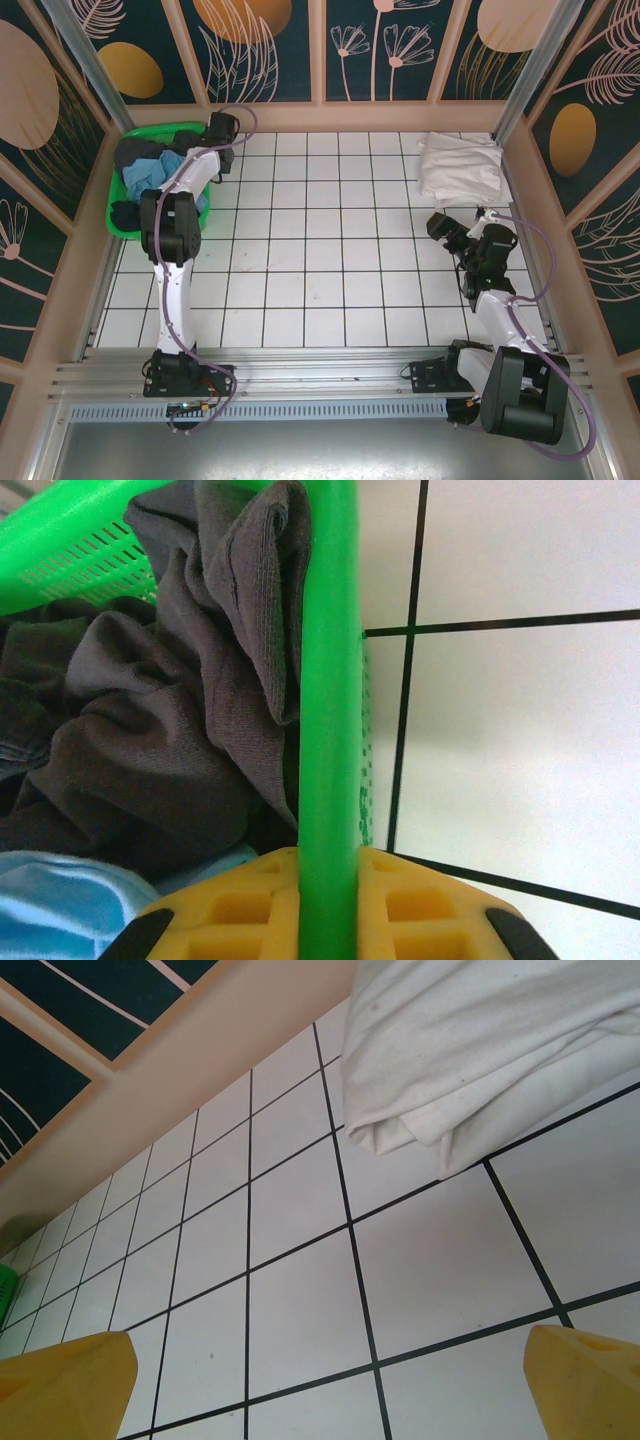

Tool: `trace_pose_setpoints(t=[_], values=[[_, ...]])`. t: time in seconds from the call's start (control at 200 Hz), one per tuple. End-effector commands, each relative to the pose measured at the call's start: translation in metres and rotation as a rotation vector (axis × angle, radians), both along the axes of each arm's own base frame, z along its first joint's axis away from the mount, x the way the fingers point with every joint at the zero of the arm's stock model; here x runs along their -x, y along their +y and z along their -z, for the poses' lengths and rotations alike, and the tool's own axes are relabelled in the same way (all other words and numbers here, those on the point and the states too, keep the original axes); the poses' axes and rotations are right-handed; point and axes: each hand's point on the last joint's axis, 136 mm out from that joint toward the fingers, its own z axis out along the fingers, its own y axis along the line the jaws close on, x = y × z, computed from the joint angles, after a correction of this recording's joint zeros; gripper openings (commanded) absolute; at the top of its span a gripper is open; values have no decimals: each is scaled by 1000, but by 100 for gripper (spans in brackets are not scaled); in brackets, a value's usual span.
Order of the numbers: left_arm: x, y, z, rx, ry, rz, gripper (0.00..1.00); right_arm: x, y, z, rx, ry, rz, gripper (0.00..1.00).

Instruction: Fold and stack the t-shirts

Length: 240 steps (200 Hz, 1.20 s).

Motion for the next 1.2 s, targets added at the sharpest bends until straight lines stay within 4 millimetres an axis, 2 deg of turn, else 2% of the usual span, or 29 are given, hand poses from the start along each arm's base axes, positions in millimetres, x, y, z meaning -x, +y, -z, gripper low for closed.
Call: trace_pose_setpoints(t=[0.0,0.115,0.195,0.265,0.335,0.37,0.485,0.55,0.651,0.706,0.766,0.811,0.871,0.946,1.066,1.196], values=[[-9,11,-22,-100,-16,113,0,-4,-6,-8,2,-2,24,99],[-7,22,-21,-81,-7,133,0,-4,-7,-8,0,0,35,99],[-2,21,-17,-92,11,168,0,-3,-7,-8,0,3,36,99],[0,17,-18,-69,12,181,19,-3,-8,-7,2,4,40,99],[3,7,-25,-4,-5,196,51,-3,-9,-5,4,10,45,99],[4,2,-31,31,-20,196,60,-3,-9,-6,5,9,47,99],[11,-8,-57,132,-87,174,70,-3,-9,-8,4,3,48,99],[15,-5,-77,164,-152,114,75,-2,-8,-10,1,-6,43,99],[22,15,-99,181,-248,-45,81,-2,-5,-12,-4,-14,28,99],[25,31,-104,196,-287,-126,86,-1,-4,-12,-3,-14,17,99],[28,50,-98,207,-315,-201,88,-1,-2,-11,-3,-14,4,99],[28,63,-88,230,-313,-254,84,0,0,-11,-4,-13,-8,99],[25,80,-76,276,-305,-313,73,1,0,-9,-5,-8,-6,99],[15,86,-64,329,-291,-327,61,1,1,-8,-1,-8,-11,99],[3,96,-63,321,-302,-356,66,3,2,-6,-1,-8,-20,99],[-5,105,-61,326,-290,-374,66,5,4,-5,-3,-10,-26,99]])
